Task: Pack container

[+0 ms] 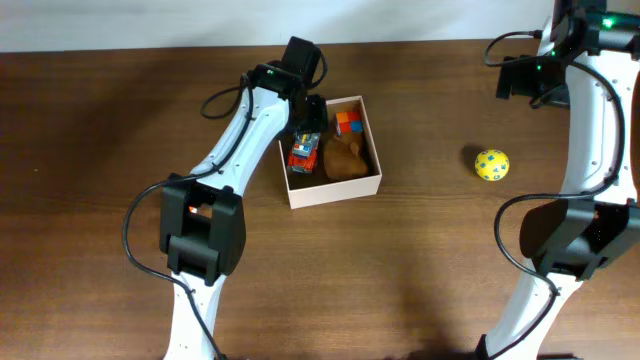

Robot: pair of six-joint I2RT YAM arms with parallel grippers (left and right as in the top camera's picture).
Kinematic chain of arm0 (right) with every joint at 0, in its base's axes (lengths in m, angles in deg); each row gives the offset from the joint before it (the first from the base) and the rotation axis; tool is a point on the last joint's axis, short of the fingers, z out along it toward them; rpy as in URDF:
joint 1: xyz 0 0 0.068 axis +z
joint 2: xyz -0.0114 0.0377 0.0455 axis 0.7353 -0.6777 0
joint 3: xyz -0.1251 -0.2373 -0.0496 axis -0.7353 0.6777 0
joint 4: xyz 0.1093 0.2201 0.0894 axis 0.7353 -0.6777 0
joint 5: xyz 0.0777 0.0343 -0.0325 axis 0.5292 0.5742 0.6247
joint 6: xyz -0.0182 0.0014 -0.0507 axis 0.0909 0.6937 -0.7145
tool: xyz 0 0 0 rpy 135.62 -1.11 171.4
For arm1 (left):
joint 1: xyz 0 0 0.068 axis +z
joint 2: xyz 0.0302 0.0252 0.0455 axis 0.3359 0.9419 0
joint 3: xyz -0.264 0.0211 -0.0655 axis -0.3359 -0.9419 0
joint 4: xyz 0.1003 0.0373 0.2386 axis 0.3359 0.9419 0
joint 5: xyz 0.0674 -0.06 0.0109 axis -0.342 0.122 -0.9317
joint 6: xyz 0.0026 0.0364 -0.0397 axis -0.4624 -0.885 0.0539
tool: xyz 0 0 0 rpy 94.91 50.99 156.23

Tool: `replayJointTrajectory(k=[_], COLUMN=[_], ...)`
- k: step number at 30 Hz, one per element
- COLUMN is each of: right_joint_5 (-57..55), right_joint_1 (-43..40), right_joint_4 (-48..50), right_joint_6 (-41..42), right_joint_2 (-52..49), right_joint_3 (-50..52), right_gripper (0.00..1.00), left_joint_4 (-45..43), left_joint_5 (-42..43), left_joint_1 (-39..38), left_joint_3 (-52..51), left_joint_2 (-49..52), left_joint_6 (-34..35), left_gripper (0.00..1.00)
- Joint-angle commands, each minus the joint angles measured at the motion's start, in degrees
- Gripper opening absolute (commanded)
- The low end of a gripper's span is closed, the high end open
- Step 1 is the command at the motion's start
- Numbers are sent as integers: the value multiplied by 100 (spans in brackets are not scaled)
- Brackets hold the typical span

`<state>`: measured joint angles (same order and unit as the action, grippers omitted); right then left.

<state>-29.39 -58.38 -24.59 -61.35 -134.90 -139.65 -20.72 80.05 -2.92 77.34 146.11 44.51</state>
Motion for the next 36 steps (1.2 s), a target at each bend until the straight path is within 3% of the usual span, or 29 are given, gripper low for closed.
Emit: replayJointTrajectory(k=[1, 4, 9, 11, 14, 18, 24, 36], right_joint_5=[-90, -90, -90, -90, -90, -90, -90, -90], right_joint_1=[13, 15, 13, 15, 15, 13, 15, 15], right_joint_4=[2, 2, 2, 2, 2, 2, 2, 2], right_joint_6=[63, 63, 61, 63, 63, 63, 63, 63], right_joint_2=[37, 37, 37, 37, 37, 37, 37, 37], right_joint_3=[-122, -122, -122, -122, -122, -122, -122, -122], right_gripper=[99, 98, 99, 99, 99, 99, 99, 98], left_joint_4=[-28, -33, -13, 61, 317, 601, 603, 409], left_joint_5=[-247, 7, 1054, 1246, 1261, 1263, 1279, 1255], left_joint_1=[-2, -11, -20, -20, -31, -74, -229, -260], left_joint_3=[496, 807, 857, 826, 824, 807, 802, 800], left_joint_2=[46, 46, 50, 52, 61, 146, 402, 787], left_joint_6=[-107, -280, -785, -962, -1305, -1832, -2374, -2503], left_gripper=[67, 58, 56, 50, 37, 33, 16, 15])
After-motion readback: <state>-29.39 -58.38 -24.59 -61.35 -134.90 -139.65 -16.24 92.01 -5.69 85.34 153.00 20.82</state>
